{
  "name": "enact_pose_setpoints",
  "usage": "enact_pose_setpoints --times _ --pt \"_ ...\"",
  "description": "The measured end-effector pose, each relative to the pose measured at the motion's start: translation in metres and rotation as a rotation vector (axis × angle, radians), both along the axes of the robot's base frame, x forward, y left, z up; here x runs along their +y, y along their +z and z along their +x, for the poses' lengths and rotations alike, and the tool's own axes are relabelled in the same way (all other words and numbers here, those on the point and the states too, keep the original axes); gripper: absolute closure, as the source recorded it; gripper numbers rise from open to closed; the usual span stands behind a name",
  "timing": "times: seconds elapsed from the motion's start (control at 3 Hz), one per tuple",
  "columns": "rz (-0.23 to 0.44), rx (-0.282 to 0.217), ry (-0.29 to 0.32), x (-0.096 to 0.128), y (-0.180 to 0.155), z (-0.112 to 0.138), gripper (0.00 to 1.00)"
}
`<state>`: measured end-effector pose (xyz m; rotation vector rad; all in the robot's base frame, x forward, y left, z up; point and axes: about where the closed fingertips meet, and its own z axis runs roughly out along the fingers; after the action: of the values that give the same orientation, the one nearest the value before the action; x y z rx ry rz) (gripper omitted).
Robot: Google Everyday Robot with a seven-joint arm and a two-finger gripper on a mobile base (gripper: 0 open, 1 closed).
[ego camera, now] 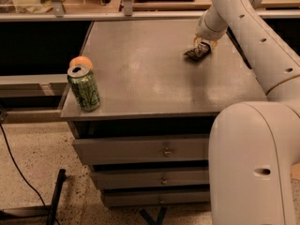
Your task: Move rxbar chocolate near green can
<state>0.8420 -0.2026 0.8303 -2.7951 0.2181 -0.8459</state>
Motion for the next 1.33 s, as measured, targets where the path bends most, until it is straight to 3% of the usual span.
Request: enact_pose_setpoints --times 1.33 --pt "0.0 0.0 0.0 0.0003 0.001 0.0 1.0"
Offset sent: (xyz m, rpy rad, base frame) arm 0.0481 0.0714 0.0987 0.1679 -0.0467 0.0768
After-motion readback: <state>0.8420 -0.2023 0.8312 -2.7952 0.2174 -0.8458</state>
